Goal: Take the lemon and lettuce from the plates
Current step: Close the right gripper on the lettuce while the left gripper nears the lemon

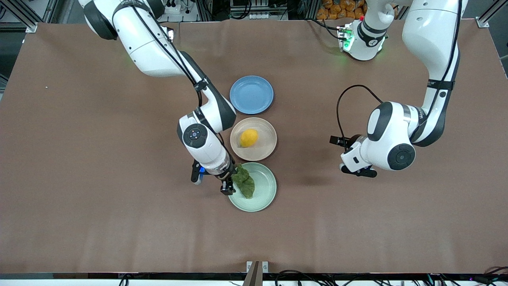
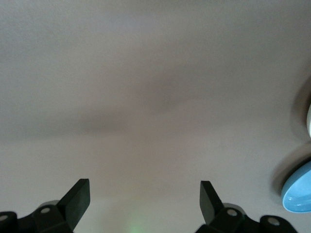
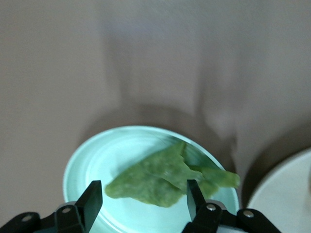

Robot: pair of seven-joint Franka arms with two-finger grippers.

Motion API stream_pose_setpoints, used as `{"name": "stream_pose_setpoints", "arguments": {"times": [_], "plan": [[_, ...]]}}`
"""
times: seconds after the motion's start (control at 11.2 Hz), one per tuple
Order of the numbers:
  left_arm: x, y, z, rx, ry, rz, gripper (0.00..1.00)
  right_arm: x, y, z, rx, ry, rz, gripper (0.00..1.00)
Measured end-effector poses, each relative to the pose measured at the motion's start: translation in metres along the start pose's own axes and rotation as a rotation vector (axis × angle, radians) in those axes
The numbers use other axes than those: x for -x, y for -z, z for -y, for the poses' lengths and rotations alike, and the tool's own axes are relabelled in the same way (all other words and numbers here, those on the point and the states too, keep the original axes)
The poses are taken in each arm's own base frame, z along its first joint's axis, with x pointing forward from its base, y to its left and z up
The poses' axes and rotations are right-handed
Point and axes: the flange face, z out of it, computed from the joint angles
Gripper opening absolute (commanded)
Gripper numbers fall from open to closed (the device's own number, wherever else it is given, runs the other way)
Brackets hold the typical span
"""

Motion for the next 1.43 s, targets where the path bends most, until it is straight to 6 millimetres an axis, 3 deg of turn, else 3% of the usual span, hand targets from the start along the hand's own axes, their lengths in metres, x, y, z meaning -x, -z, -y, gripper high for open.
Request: {"name": "stream_pose_setpoints", "arguments": {"times": [0.45,0.54,0.62,0.89,1.25,1.43], "plan": [[0.0,-0.007,-0.003,0.0,-0.005,0.017,1.0,0.013,-0.038,-0.026,0.019,-0.021,0.013,0.77],[-0.001,-0.009,-0.002,0.0,-0.004,0.02,1.0,0.013,-0.044,-0.029,0.023,-0.021,0.012,0.69],[-0.001,-0.01,-0.002,0.0,-0.004,0.022,1.0,0.011,-0.049,-0.03,0.026,-0.023,0.01,0.53],[-0.003,-0.02,-0.011,-0.006,-0.014,0.036,1.0,0.004,-0.055,-0.028,0.023,-0.037,0.009,0.0],[-0.003,-0.016,-0.029,0.027,-0.015,0.026,1.0,0.002,-0.054,-0.026,0.019,-0.041,0.011,0.0],[-0.002,-0.017,-0.05,0.033,0.01,0.014,1.0,0.001,-0.048,-0.019,0.01,-0.046,0.016,0.0]]}}
